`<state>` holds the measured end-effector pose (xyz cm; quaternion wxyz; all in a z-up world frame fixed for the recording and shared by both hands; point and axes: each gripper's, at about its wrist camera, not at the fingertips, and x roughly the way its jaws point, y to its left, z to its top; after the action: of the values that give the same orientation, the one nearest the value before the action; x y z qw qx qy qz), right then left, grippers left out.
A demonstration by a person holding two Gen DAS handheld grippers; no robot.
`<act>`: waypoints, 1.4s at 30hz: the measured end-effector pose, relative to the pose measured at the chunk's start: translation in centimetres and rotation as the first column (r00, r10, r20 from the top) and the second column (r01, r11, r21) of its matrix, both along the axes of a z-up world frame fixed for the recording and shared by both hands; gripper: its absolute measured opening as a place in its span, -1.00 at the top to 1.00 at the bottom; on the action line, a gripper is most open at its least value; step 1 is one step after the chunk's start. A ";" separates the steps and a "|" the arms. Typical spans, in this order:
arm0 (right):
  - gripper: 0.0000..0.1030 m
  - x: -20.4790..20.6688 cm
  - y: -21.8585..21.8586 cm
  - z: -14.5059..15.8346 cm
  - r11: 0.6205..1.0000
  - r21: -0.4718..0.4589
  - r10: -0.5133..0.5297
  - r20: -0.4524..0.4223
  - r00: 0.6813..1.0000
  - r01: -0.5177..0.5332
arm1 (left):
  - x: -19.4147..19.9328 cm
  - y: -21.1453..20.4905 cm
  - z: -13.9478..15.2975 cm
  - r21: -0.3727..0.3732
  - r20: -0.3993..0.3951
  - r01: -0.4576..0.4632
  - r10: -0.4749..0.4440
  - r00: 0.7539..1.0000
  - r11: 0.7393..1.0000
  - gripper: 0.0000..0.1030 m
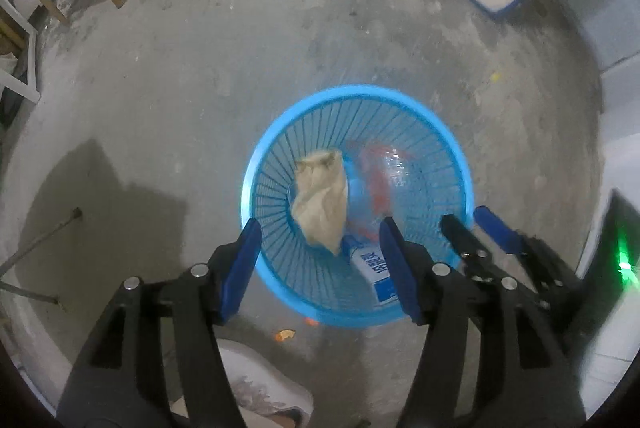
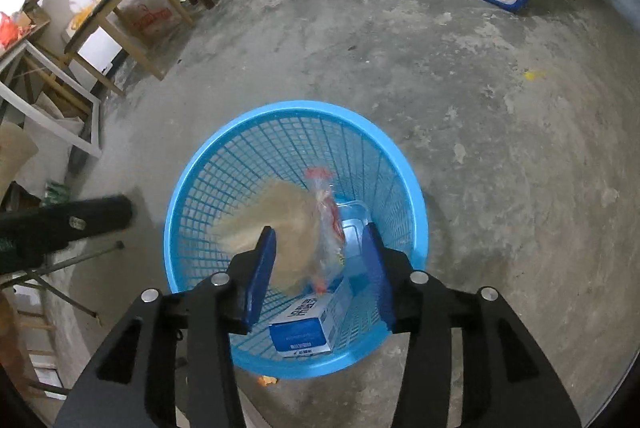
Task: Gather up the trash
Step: 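Carry the cloth and plastic bag to the wastebasket and open both tools, then withdraw both open tools from the wastebasket back toward the table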
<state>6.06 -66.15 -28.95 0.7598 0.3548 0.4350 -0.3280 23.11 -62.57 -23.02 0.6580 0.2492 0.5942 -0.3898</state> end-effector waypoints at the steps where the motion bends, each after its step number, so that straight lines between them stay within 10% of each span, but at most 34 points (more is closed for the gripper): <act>1: 0.04 -0.3 0.1 0.2 1.000 -0.003 -0.009 0.004 1.000 0.009 | -0.2 0.0 0.3 -0.006 0.003 0.000 0.000 1.000 1.000 -0.13; 14: -0.05 -8.1 2.6 6.7 0.996 -0.044 -0.070 0.132 0.989 0.076 | -3.8 5.8 15.0 -0.216 0.041 0.096 -0.089 0.995 0.972 -0.17; 20: -0.33 -11.1 7.2 12.3 0.997 -0.079 0.004 0.248 0.969 0.016 | -9.4 16.7 24.8 -0.332 0.194 0.192 -0.132 0.972 0.924 -0.43; 26: -0.37 -10.0 13.9 17.1 0.979 -0.102 0.199 0.302 0.932 -0.176 | -13.2 30.6 28.4 -0.451 0.276 0.104 0.027 0.961 0.886 -0.60; 35: -0.37 -3.5 26.6 23.8 0.836 -0.170 0.544 0.387 0.745 -0.522 | -13.0 50.6 27.9 -0.530 0.351 -0.194 0.422 0.836 0.825 -0.60; 42: -0.37 2.8 38.6 27.2 0.594 -0.261 0.792 0.351 0.499 -0.761 | -11.6 63.0 26.8 -0.584 0.336 -0.402 0.660 0.672 0.706 -0.60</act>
<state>8.91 -27.57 -1.70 0.9135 0.1572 0.3554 0.1204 11.50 0.42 3.76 0.9186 -0.0097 0.3281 -0.2200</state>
